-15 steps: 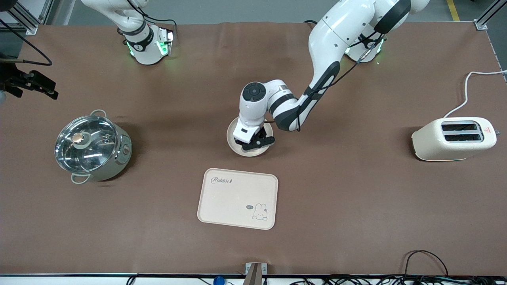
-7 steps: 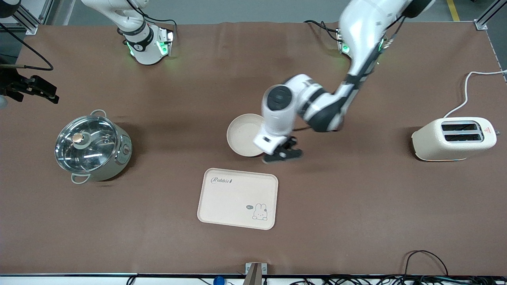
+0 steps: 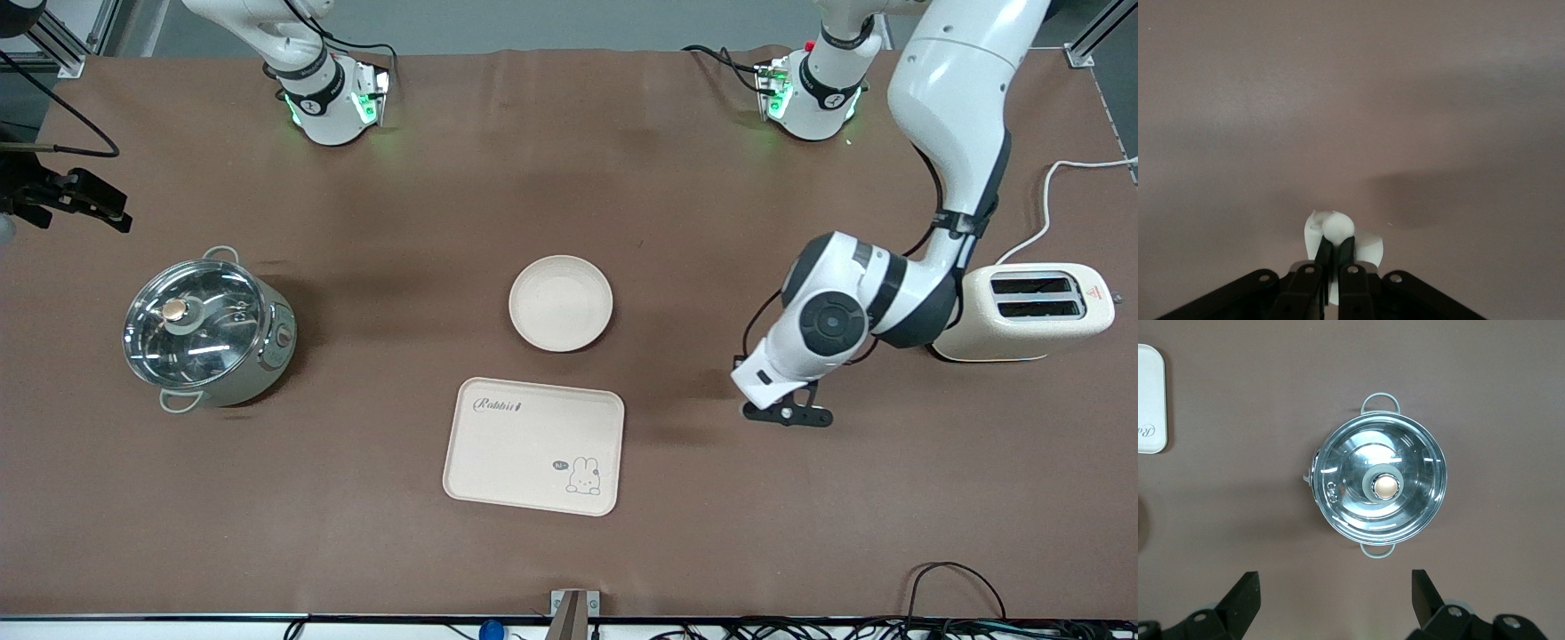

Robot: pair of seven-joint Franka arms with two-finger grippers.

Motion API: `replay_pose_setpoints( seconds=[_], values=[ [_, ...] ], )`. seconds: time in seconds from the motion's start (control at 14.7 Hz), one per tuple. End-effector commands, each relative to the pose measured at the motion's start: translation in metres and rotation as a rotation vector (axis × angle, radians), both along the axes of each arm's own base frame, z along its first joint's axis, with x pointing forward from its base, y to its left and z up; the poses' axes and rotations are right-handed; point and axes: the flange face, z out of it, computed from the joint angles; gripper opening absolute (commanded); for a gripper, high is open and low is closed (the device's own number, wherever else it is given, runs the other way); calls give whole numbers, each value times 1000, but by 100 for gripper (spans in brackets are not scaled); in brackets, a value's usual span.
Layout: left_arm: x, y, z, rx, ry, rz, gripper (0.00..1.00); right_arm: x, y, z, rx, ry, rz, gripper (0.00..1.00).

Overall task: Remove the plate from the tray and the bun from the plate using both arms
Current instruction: 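Lift the bun and carry it toward the toaster with the left gripper, then lower the bun beside the toaster and open the left gripper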

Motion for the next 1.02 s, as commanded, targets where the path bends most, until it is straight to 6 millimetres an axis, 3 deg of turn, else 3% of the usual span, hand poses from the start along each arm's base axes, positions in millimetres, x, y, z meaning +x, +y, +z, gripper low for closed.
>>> replay_pose_setpoints(
  seconds=[0.0, 0.14, 0.2, 0.27, 0.41, 0.48, 0.61, 0.75, 0.95],
  values=[
    [-3, 39, -28, -53, -25, -9, 26, 0, 7, 4, -3, 2, 3, 100],
    [0, 50, -37, -58, -18, 8, 56, 0, 7, 4, -3, -3, 3, 100],
    [0, 50, -36, -59, -19, 9, 89, 1, 7, 4, -3, -6, 4, 100],
    [0, 50, -36, -59, -19, 9, 100, 1, 7, 4, -3, -7, 5, 100],
    [3, 50, -26, -58, -34, 8, 100, 1, 8, 4, -3, -6, 7, 100],
    [10, 46, -8, -63, -63, 8, 100, 1, 9, 4, -3, -4, 8, 100],
    [22, 36, 45, -65, -109, 0, 100, 0, 8, 3, -3, -1, 6, 100],
    [29, 40, 111, -42, -146, 11, 100, 1, 7, 4, -3, -4, 7, 100],
    [20, 43, 187, -23, -153, 35, 100, 1, 8, 4, -3, -6, 8, 100]
  ],
)
